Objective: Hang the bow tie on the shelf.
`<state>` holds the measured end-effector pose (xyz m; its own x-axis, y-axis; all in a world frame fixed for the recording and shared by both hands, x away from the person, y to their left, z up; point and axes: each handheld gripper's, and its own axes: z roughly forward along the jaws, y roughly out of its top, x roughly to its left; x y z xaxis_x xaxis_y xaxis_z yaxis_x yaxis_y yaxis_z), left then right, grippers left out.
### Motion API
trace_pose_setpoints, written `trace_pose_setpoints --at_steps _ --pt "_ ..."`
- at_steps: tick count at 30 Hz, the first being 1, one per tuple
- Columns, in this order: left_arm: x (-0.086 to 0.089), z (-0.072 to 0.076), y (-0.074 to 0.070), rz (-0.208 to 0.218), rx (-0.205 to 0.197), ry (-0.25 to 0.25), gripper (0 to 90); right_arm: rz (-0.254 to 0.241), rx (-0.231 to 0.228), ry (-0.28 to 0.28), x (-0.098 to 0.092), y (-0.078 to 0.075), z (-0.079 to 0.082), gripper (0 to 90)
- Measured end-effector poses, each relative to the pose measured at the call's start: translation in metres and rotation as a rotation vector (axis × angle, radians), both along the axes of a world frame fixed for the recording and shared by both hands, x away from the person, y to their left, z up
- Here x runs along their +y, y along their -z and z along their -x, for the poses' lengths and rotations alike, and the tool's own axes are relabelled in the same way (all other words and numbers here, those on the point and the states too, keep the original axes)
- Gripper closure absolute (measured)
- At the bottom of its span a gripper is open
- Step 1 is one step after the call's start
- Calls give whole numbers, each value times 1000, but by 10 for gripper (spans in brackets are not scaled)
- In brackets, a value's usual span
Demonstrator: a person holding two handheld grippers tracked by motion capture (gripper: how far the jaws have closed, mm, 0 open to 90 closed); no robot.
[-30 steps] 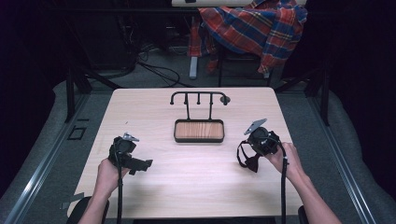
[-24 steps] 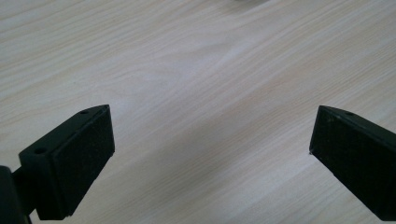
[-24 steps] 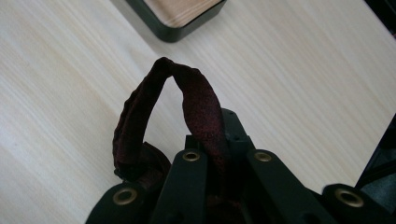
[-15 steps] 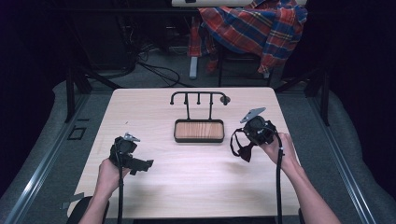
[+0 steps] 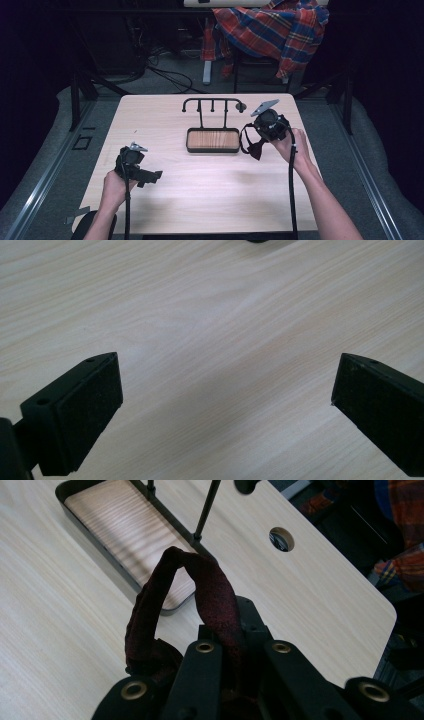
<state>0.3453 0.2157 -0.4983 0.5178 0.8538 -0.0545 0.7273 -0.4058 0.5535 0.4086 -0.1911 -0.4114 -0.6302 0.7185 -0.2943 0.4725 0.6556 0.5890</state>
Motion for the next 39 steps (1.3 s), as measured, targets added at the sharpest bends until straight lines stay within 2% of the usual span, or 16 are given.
trace_pose_setpoints --at_steps 5,15,20,25,32,39 --pt "0 1 -1 18 -13 5 1 -4 -6 5 0 -5 -4 896" --pt "1 0 0 16 -9 -2 2 -30 -39 0 6 -23 -10 896" --pt "2 0 -1 14 -8 -3 2 -17 -51 -13 12 -27 -11 895" --pt "1 -1 0 11 -4 3 2 -29 -59 -14 15 -32 -14 896" --pt "1 -1 0 10 -5 -1 2 -32 -58 -8 20 -34 -23 896" --pt "1 -1 0 9 -5 0 2 -47 -45 34 21 -28 -39 895"
